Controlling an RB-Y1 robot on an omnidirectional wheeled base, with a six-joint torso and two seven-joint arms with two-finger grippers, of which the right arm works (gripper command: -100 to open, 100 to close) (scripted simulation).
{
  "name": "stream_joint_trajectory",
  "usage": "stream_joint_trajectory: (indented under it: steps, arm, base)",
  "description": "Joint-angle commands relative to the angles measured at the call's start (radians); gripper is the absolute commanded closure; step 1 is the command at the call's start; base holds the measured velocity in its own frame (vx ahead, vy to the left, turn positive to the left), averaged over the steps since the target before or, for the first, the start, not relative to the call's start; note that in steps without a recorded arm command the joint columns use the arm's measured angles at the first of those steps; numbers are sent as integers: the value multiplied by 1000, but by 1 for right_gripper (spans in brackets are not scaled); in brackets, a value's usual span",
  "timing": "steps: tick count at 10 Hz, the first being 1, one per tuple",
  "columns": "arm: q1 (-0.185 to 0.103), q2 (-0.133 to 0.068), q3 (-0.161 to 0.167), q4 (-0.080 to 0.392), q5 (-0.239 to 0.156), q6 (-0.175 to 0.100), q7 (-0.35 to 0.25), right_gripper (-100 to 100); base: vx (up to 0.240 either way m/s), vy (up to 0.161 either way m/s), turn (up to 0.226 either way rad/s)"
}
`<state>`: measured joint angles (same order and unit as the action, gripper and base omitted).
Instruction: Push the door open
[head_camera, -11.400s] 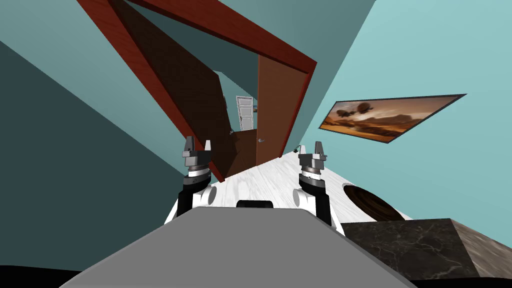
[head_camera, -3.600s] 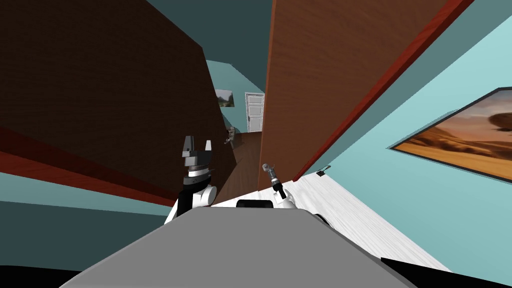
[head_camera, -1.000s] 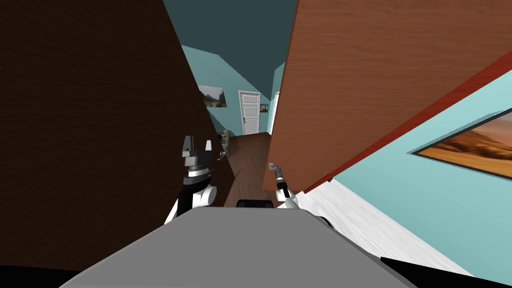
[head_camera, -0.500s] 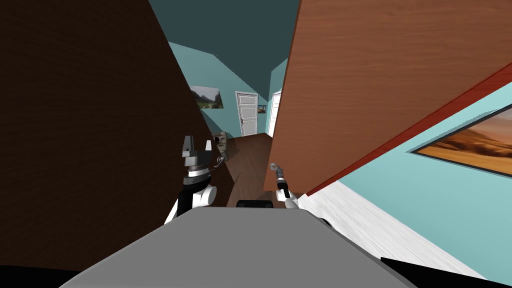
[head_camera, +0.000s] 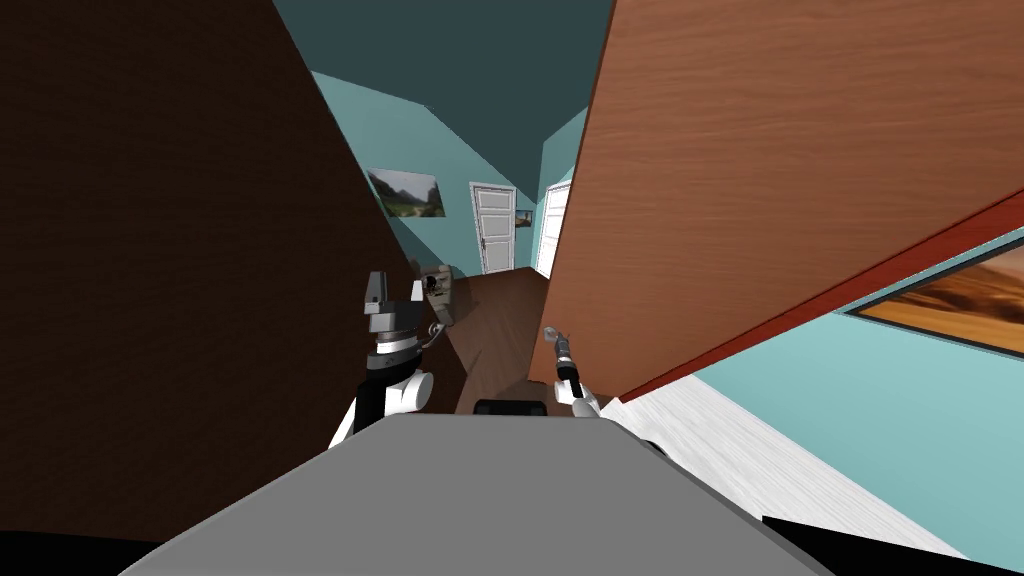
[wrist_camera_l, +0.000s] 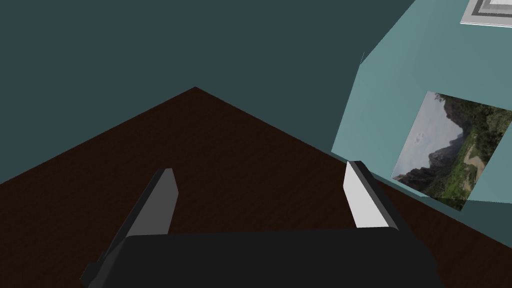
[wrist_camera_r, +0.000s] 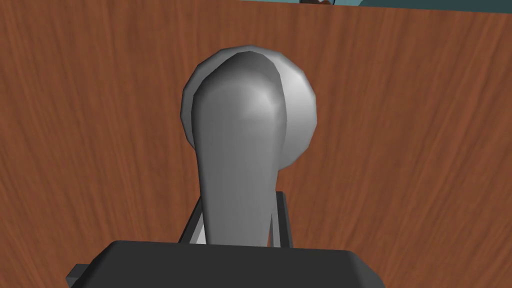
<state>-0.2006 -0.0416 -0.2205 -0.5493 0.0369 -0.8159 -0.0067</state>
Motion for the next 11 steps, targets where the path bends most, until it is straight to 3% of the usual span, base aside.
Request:
stream_joint_trajectory:
  steps: [1,4,5,8,11]
  arm:
    - [-16,-22,-28,0,-15,-7,20,100]
    - [-17,-29,-46,-2,-25,-8,36,100]
    - [-18,-32,-66,-4,-36,-9,53,100]
    - [-18,-32,-77,-6,-42,-9,62,100]
    - [-20,-26,-115,-10,-63,-12,95,100]
  base:
    - [209,-9,-79]
    - [186,-23,-58]
    - [217,14,-55]
    - [166,-6,-43]
    - [171,8,-60]
